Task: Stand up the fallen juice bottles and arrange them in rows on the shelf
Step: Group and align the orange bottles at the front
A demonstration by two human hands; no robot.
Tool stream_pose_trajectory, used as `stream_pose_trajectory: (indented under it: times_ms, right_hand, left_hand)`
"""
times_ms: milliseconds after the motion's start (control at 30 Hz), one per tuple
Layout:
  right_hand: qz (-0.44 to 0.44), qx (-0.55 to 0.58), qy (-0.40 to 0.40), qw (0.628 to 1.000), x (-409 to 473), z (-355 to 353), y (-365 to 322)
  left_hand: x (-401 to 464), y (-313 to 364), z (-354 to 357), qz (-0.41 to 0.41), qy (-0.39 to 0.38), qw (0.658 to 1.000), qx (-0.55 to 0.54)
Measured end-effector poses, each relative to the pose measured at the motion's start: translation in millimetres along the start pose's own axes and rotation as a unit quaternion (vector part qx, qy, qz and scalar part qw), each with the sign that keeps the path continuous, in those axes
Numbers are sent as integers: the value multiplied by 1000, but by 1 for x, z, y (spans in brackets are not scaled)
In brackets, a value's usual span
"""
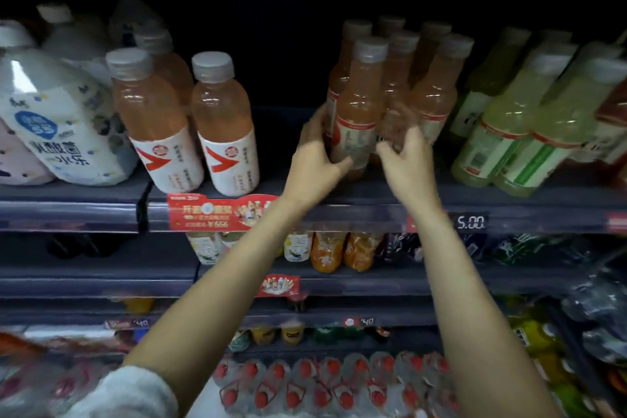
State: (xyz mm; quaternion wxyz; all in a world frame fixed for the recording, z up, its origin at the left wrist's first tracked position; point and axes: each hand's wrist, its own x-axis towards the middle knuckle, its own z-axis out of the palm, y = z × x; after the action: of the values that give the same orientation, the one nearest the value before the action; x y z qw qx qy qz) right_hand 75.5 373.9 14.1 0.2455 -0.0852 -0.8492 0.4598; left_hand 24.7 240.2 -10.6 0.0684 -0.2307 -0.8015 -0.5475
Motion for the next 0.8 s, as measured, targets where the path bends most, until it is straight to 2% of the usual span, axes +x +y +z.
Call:
stream_pose_trajectory:
  times_ms: [133, 333, 433, 800]
  right_hand:
    - [-53, 25, -55, 997, 4, 1, 9]
    - [-81, 100, -157, 979, 8, 3, 11]
    - [-87, 114, -171, 975, 10, 19, 0]
    - [-95, 157, -174, 968, 3, 65, -20]
  left_hand:
    - [-11, -6, 14, 4, 17, 999, -43]
    - [-43, -12, 7, 40, 108, 993, 10]
    - [-45, -19, -3, 47, 128, 989, 52]
    - [-54, -30, -31, 31, 156, 987, 19]
